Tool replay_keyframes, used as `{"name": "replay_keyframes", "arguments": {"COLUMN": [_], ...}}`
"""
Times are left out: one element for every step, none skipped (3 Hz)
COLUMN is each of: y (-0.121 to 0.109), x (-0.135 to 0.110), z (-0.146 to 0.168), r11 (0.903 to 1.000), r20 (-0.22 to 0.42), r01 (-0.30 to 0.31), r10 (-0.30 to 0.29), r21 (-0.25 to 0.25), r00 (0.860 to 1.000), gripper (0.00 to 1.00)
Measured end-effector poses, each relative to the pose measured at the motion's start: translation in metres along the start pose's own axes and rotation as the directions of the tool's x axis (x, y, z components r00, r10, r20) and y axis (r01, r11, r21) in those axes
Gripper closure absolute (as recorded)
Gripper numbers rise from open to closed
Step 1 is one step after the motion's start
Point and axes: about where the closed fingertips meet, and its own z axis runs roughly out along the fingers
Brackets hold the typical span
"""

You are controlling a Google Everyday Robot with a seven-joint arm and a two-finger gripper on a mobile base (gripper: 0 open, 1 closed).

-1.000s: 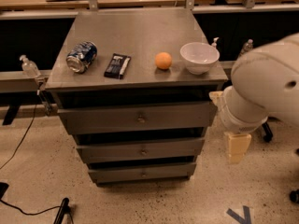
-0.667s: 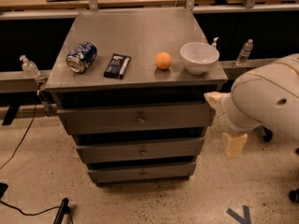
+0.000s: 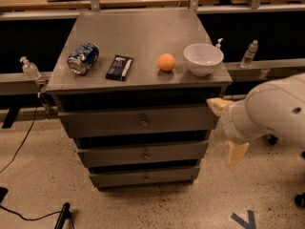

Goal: Open top drawer

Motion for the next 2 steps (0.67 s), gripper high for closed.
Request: {"name": "replay_keyframes", "arguments": {"y": [0.012,0.0], "x": [-0.032,-0.067], "z": [0.047,0.08], "r11": [0.9958,0.9724], "r20": [0.156,0.273], "r01": [0.054,0.111], "r10": [-0.065,-0.166], "r21": [0.074,0.206], "r00": [0.986,0.948], "gripper": [0.0,0.0]}}
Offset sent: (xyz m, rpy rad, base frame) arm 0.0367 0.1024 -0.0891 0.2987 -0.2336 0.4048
